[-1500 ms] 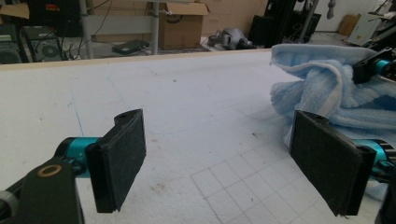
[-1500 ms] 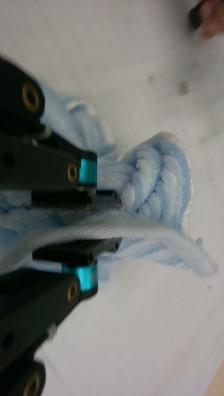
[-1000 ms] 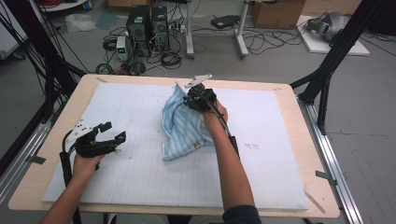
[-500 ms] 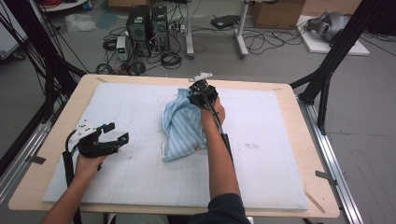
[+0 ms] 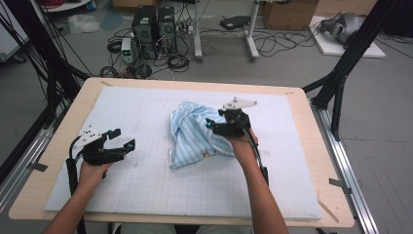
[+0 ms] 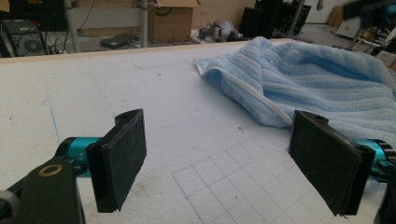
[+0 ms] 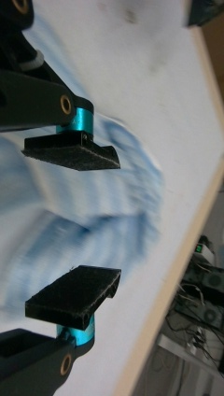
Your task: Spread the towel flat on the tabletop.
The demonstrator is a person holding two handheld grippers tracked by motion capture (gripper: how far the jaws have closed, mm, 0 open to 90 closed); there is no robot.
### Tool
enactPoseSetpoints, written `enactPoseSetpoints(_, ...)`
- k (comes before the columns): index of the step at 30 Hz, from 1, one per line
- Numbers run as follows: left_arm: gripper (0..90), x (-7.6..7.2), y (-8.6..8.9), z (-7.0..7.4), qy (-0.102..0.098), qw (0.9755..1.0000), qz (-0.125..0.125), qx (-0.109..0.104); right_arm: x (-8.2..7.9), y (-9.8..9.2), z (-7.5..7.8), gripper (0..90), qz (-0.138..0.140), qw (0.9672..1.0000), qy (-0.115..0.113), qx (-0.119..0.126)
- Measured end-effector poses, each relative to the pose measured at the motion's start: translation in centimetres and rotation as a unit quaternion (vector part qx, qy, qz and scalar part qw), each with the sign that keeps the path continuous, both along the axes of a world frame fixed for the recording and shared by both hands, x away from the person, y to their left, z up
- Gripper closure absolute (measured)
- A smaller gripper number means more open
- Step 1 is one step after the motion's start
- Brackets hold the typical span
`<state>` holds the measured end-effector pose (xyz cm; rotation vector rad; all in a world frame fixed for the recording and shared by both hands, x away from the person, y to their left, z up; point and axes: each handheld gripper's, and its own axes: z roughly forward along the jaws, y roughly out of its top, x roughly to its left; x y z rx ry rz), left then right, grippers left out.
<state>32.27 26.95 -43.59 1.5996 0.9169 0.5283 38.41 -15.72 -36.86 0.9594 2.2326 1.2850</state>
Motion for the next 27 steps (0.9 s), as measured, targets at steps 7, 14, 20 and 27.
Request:
enactPoseSetpoints(7, 19.6, -0.1, -0.2, 0.0, 0.000, 1.0000, -0.002, 0.002, -3.2, -0.4, -2.3, 40.9, 0.033, 0.9990, 0.030, 0.003)
enactPoseSetpoints(14, 19.5, -0.1, -0.3, 0.0, 0.000, 1.0000, -0.002, 0.001, -3.9, 1.3, -2.7, 52.6, 0.036, 0.9967, 0.030, -0.067)
enactPoseSetpoints(20, 19.7, 0.0, -0.4, -0.1, 0.001, 1.0000, -0.006, 0.003, -2.3, 0.6, -3.0, 86.6, -0.019, 0.9949, 0.002, -0.099)
enactPoseSetpoints(27, 23.5, -0.1, -0.7, -0.1, 0.001, 0.9998, -0.018, 0.008, 2.4, -2.3, -3.3, 86.9, -0.129, 0.9878, 0.015, -0.086)
